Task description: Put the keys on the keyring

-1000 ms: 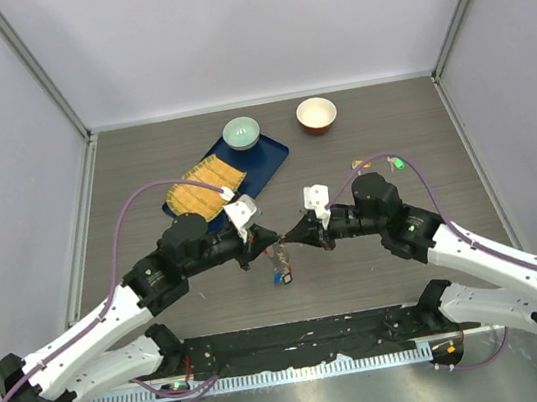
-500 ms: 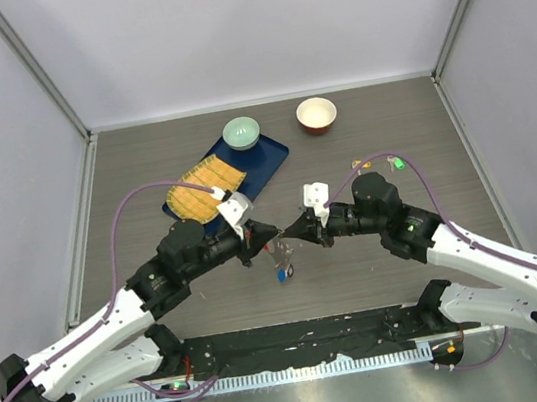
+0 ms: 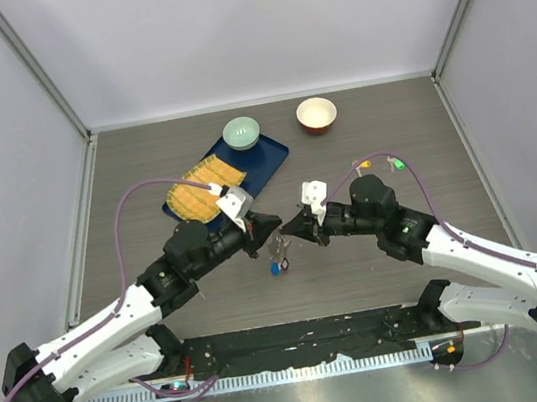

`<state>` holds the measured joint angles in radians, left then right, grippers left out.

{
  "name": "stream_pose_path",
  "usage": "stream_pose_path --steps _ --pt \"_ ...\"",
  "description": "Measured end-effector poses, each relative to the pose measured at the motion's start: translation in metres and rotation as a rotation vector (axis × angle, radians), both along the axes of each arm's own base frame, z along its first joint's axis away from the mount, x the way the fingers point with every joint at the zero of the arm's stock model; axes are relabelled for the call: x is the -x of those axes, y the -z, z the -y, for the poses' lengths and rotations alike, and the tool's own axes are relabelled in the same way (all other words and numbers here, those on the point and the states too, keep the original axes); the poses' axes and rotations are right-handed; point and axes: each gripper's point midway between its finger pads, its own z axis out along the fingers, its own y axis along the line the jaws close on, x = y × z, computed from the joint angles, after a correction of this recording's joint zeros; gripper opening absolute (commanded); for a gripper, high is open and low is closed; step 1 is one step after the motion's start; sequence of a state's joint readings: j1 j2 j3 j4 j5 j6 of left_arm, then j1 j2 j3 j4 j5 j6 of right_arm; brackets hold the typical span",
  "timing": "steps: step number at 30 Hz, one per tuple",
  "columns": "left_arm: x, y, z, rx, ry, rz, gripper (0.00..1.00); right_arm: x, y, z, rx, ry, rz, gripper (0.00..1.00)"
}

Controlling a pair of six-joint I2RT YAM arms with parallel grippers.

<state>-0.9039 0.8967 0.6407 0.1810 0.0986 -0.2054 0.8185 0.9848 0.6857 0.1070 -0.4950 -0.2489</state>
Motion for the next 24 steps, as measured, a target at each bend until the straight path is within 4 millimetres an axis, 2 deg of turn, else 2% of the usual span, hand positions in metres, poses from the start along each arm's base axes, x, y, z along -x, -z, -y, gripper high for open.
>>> stream_pose_path --steps 8,13,19,20,21,24 --pt "-0.008 0.008 0.016 0.042 -0.057 0.009 0.00 -0.004 0.008 -0.001 -0.044 0.053 -0.051 0.01" --pt "-0.013 0.010 0.020 0.066 -0.106 0.022 0.00 -0.010 0.010 0.004 -0.086 0.119 -0.074 0.01" --pt "-0.016 0.001 0.015 0.121 -0.149 0.048 0.00 -0.009 0.003 0.006 -0.113 0.145 -0.075 0.19" --pt "-0.015 0.001 0.013 0.124 -0.154 0.051 0.00 -0.008 0.003 0.006 -0.112 0.142 -0.078 0.23" --pt "-0.014 0.001 0.004 0.139 -0.174 0.061 0.00 -0.001 0.009 0.008 -0.081 0.132 -0.107 0.33" --pt "-0.013 -0.002 0.000 0.151 -0.177 0.076 0.00 0.001 0.014 0.011 -0.054 0.135 -0.133 0.44"
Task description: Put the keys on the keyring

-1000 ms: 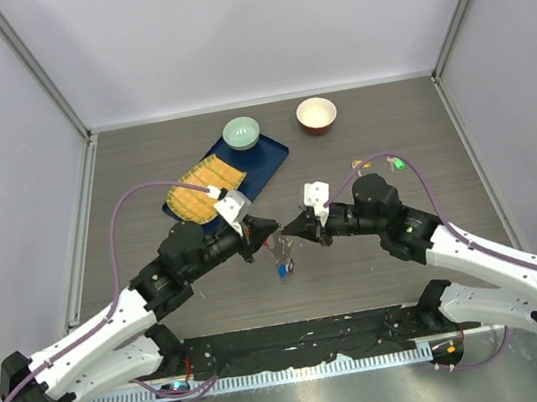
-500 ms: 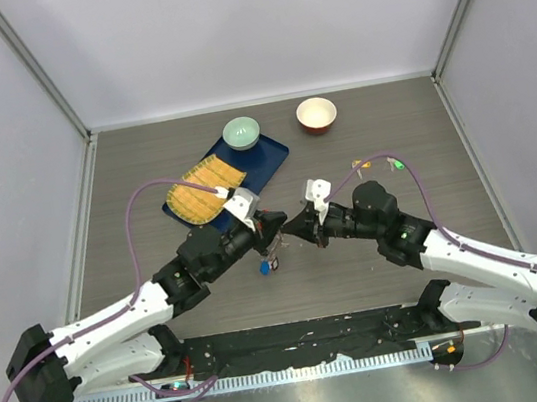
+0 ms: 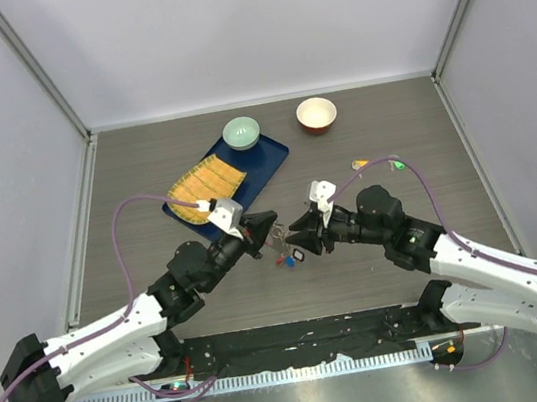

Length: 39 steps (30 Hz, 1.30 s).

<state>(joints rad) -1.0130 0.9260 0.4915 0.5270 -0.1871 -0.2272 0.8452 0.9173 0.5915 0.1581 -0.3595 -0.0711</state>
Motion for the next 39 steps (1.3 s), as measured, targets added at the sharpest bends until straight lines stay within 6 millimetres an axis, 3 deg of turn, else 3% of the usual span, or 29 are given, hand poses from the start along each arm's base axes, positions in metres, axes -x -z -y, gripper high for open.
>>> stream_pose_path --steps 11,17,25,39 --pt "0.016 -0.009 -0.009 0.007 0.057 0.077 0.00 -0.016 -0.034 0.010 -0.041 -0.006 -0.052 0.47" --pt "0.022 -0.010 -0.005 -0.001 0.098 0.093 0.00 -0.013 -0.028 0.002 -0.053 -0.087 -0.108 0.47" --pt "0.028 -0.016 -0.001 0.013 0.137 0.116 0.00 -0.002 -0.039 -0.006 -0.118 -0.187 -0.094 0.46" --pt "0.035 -0.026 0.004 0.055 0.185 0.129 0.00 -0.002 -0.032 -0.012 -0.157 -0.252 -0.125 0.34"
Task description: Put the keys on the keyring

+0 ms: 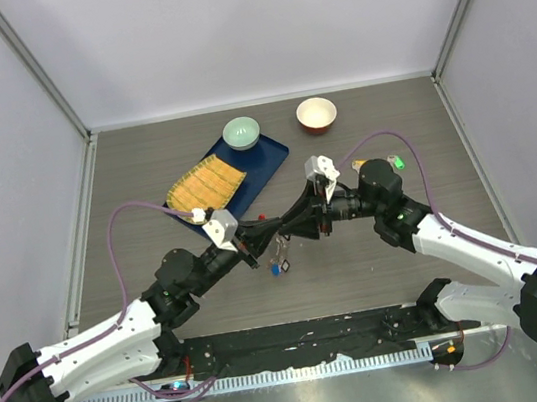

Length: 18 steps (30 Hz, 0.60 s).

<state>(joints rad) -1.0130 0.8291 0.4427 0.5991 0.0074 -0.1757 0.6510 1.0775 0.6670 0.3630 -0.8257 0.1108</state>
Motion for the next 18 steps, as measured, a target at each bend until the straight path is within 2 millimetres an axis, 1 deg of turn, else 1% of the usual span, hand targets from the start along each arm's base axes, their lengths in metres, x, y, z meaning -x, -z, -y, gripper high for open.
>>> stream_pose_path --steps 2,4,5,7,8,9,11,12,13,15,16,18 --pt "0.0009 -0.0018 0.0005 0.006 0.006 0.004 0.00 0.0026 -0.0037 -0.0009 -0.014 -0.020 0.008 0.29" --pt "0.0013 -0.0028 0.0019 0.012 0.012 0.005 0.00 0.0052 -0.0072 -0.0015 -0.026 -0.037 0.015 0.25" --pt "0.0015 -0.0030 0.0025 0.014 0.015 0.006 0.00 0.0059 -0.0080 -0.0016 -0.029 -0.041 0.017 0.20" --pt "0.0011 -0.0038 0.0035 0.019 0.016 0.007 0.00 0.0075 -0.0089 -0.0014 -0.033 -0.053 0.018 0.14" --pt "0.0010 -0.0042 0.0039 0.022 0.017 0.007 0.00 0.0080 -0.0090 -0.0014 -0.034 -0.055 0.017 0.07" --pt "0.0012 -0.0046 0.0043 0.024 0.019 0.008 0.00 0.0079 -0.0093 -0.0011 -0.035 -0.056 0.017 0.03" --pt "0.0016 -0.0056 0.0050 0.031 0.024 0.006 0.00 0.0069 -0.0101 -0.0001 -0.038 -0.055 0.020 0.01" --pt "0.0017 -0.0062 0.0051 0.034 0.025 0.005 0.03 0.0069 -0.0101 0.0002 -0.038 -0.057 0.019 0.01" --pt "0.0019 -0.0061 0.0052 0.036 0.026 0.002 0.11 0.0073 -0.0100 0.0002 -0.037 -0.058 0.018 0.01" --pt "0.0013 -0.0057 0.0047 0.035 0.022 -0.001 0.20 0.0075 -0.0085 0.0005 -0.031 -0.060 0.016 0.01" --pt "0.0007 -0.0041 0.0042 0.031 0.018 -0.007 0.26 0.0074 -0.0069 0.0007 -0.019 -0.058 0.011 0.01" --pt "-0.0008 -0.0021 0.0010 0.022 0.002 -0.016 0.29 0.0052 -0.0009 0.0016 0.025 -0.043 -0.003 0.01"
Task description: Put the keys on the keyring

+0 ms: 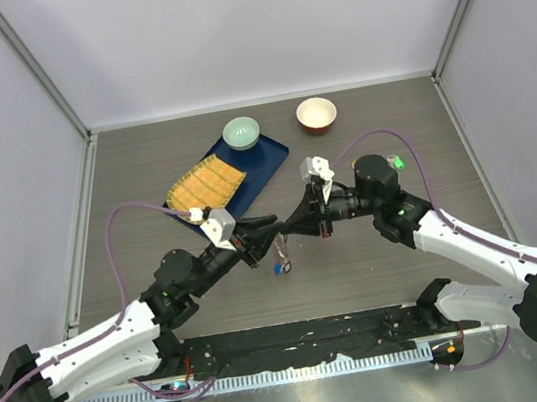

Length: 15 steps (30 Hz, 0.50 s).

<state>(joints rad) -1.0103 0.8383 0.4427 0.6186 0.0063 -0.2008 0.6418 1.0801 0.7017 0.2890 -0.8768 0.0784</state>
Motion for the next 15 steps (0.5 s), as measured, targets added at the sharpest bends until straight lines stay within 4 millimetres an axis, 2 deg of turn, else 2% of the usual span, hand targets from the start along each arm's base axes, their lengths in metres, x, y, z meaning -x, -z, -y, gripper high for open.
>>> stream_pose_path --steps 4,8,13,15 --pt "-0.004 -0.001 -0.016 -0.020 -0.064 -0.020 0.31 -0.012 0.009 0.007 0.129 0.077 -0.019 0.01" --pt "-0.016 0.001 -0.032 -0.072 -0.142 -0.058 0.35 -0.027 0.007 0.019 0.265 0.160 -0.004 0.01" --pt "-0.025 0.028 -0.040 -0.180 -0.192 -0.120 0.42 -0.042 0.011 0.032 0.518 0.229 0.015 0.01" --pt "-0.026 0.038 -0.039 -0.211 -0.192 -0.138 0.43 -0.045 0.015 0.029 0.651 0.225 0.031 0.01"
